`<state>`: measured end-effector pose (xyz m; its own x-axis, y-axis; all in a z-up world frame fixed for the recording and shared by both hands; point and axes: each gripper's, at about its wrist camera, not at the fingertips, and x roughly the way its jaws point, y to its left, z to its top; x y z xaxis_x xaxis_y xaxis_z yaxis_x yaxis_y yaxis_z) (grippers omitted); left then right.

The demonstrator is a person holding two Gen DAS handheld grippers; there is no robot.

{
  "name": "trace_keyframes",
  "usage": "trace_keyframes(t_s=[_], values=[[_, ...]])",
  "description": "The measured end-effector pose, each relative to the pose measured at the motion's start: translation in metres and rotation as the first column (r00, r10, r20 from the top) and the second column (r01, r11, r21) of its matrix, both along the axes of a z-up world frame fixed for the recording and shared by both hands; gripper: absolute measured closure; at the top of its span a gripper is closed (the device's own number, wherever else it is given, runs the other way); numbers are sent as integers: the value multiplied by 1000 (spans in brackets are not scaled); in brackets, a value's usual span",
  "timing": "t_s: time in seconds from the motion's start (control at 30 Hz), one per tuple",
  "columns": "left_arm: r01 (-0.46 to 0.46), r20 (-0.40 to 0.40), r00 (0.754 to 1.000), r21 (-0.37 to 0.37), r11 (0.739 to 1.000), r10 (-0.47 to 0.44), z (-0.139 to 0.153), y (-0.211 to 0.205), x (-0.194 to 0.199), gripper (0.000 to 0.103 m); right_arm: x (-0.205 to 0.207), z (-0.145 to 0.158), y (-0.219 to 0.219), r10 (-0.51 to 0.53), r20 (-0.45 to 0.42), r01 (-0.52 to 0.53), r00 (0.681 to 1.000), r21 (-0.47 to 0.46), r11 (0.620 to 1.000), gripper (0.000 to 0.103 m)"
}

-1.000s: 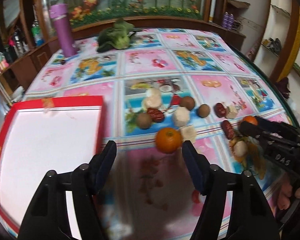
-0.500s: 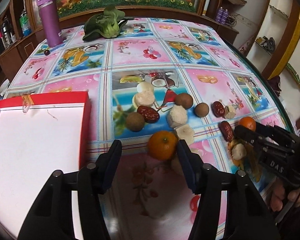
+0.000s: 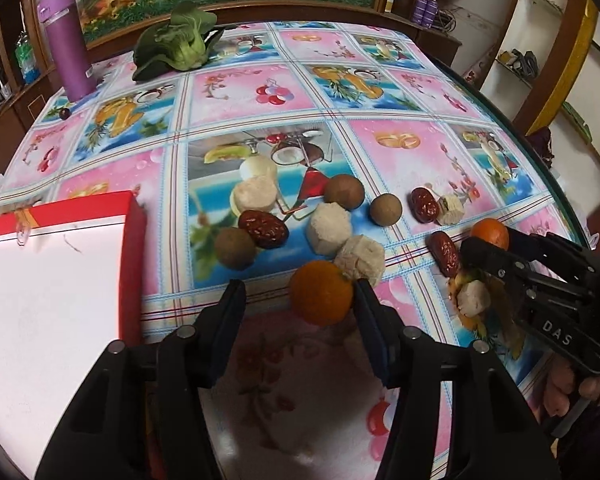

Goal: Organize fruits
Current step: 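Grasp an orange with the right tool while the left tool grasps another orange, then carry the orange onto the tray with the right tool while the left tool places its orange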

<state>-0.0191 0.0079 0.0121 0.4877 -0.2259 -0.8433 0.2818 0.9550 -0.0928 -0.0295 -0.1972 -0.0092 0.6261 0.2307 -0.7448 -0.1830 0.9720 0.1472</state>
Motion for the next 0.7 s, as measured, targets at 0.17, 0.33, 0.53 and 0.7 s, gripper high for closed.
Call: trace_keyframes(t_s=[0.17,0.33,0.53,0.7], values=[[23,-3,1000,-31,999,-23,0,-4,0,64,0,-1,0,2,4,-2,1000,4,1000,69],[11,-9,1000,-41,999,-12,-2,-2,1,69,0,-1,-1,2,4,-2,1000,5,1000,70],[-10,-11,1000,-65,998,9,1,3,-2,70,-2,2,-2,-7,24,7,1000,11,1000,70],[-34,41,998,-93,995,38,23,14,-18,70,-6,8,-3,-25,62,23,998,20,1000,70]])
